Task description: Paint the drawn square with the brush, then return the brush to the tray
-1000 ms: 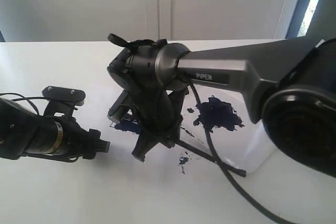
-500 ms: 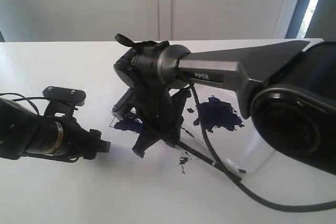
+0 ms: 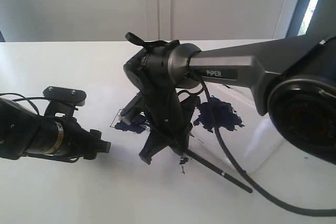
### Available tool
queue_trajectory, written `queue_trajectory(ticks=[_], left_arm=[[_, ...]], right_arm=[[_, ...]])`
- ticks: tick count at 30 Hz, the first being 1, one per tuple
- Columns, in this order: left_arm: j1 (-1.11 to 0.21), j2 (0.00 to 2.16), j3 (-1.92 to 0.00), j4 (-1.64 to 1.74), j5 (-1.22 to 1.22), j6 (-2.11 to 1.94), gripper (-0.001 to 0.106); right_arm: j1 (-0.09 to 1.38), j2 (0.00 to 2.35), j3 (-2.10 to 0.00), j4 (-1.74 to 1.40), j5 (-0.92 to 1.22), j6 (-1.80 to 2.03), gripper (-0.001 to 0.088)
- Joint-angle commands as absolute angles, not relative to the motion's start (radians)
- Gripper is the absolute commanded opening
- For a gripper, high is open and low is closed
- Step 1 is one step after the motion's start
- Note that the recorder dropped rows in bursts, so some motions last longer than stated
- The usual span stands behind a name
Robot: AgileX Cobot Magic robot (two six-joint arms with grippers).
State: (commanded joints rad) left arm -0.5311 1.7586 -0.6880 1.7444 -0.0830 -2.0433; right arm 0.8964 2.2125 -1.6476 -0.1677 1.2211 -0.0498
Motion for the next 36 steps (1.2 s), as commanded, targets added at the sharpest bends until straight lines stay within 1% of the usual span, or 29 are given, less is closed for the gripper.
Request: queue_trajectory(ticks=[13, 17, 20, 30, 33, 36], left_arm=[[-0.531, 1.759, -0.688, 1.744, -0.083, -2.042, 0.074], [-0.531, 1.759, -0.688, 1.744, -0.083, -2.042, 0.074], [-0.531, 1.759, -0.688, 1.744, -0.085, -2.042, 0.074], [-0.531, 1.759, -0.688, 1.744, -0.087, -2.042, 0.074], [-0.531, 1.759, -0.688, 1.744, -0.087, -2.042, 0.074], [-0.531, 1.759, -0.688, 1.744, -0.087, -2.042, 0.074]], right_arm=[[0.928, 2.200, -1.626, -0.141, 1.221, -0.109, 0.0000], [0.947, 2.199, -1.626, -0.201, 1.221, -0.116, 0.0000], [0.940, 2.199, -1.626, -0.264, 1.221, -0.094, 0.0000], [0.862, 2.199, -1.626, -0.287, 1.221, -0.041, 0.0000], [0.865, 2.199, -1.626, -0.238, 1.221, -0.058, 0.0000], [0.908, 2.199, -1.626, -0.217, 1.221, -0.081, 0.0000]])
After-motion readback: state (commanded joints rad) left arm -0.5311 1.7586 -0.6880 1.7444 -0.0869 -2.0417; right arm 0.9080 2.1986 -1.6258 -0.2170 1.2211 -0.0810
